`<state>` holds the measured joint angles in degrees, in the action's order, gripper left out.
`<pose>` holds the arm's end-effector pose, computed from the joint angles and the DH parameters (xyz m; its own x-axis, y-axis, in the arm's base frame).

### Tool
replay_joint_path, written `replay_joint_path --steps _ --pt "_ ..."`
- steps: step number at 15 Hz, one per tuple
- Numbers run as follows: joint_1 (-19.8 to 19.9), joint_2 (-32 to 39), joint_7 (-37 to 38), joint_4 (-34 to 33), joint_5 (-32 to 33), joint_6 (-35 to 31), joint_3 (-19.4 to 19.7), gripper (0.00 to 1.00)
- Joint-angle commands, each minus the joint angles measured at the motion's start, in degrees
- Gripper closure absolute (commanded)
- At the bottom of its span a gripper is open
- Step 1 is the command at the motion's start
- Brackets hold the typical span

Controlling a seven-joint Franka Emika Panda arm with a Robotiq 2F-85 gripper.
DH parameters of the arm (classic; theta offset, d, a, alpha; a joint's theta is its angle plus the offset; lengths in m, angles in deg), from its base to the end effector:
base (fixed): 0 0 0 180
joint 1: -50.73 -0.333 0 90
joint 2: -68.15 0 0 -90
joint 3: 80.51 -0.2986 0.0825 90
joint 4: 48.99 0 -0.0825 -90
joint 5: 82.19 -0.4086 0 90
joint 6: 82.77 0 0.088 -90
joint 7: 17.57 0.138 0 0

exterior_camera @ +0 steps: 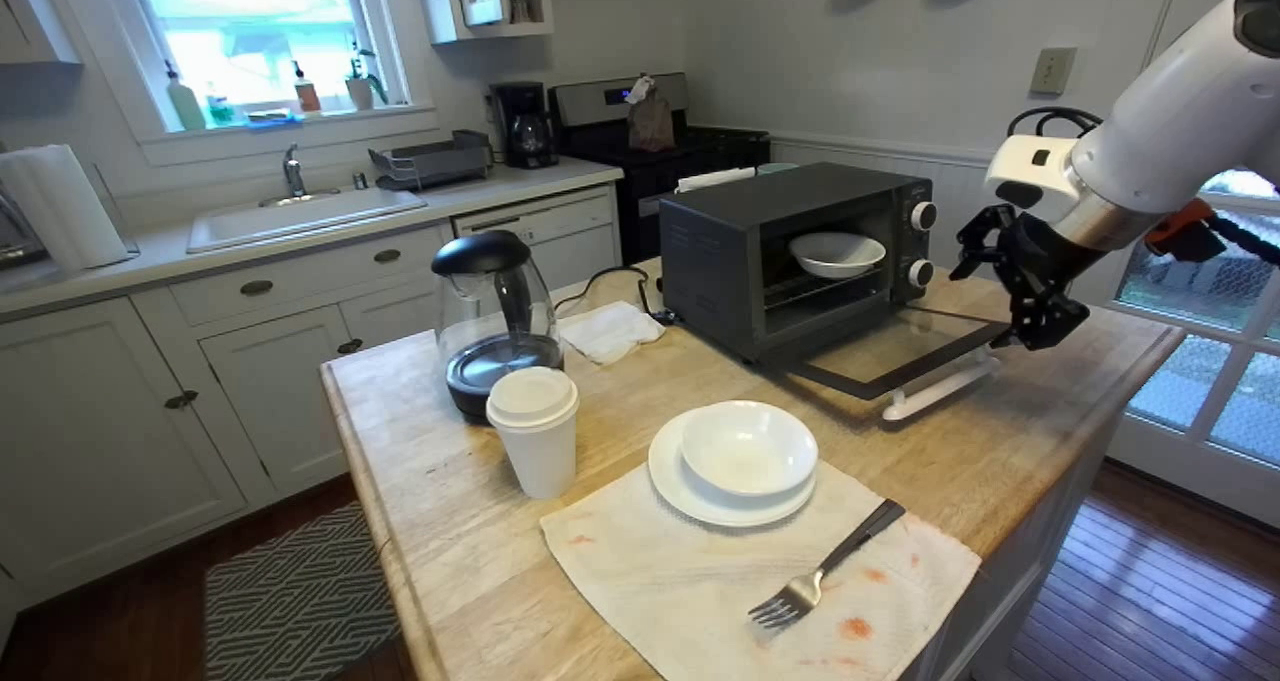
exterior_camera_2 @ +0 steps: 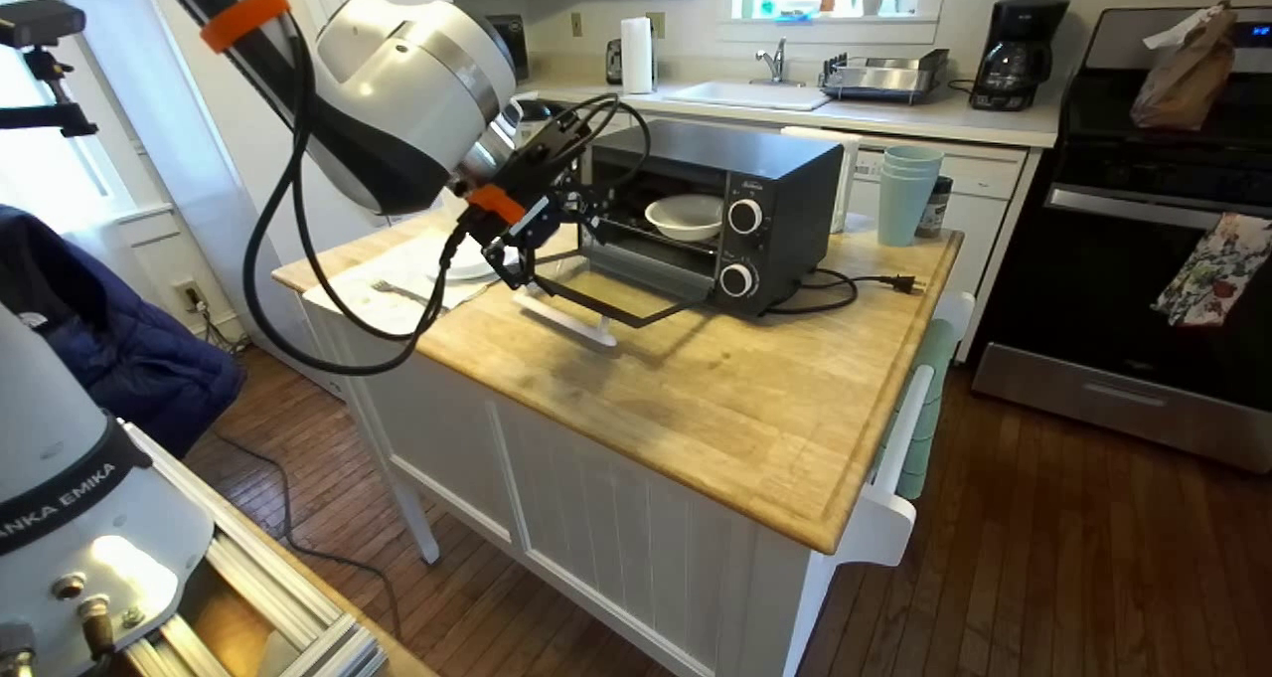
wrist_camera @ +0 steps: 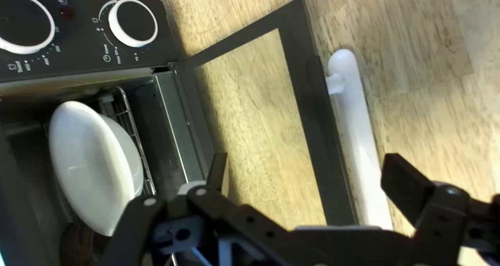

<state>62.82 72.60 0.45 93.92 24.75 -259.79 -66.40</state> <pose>0.4391 -0.1326 0.1918 0.4784 0.8767 -0.0500 0.7431 -0.3739 0.5549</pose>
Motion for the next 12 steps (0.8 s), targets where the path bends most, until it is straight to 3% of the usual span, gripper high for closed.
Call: replay_joint_path --steps 1,12 --pt "0.5 1.7 -4.8 -0.3 0.6 -1.9 0.8 0.0" --pt "0.2 3.8 -4.2 -2.2 2.4 -2.1 -0.3 0.0"
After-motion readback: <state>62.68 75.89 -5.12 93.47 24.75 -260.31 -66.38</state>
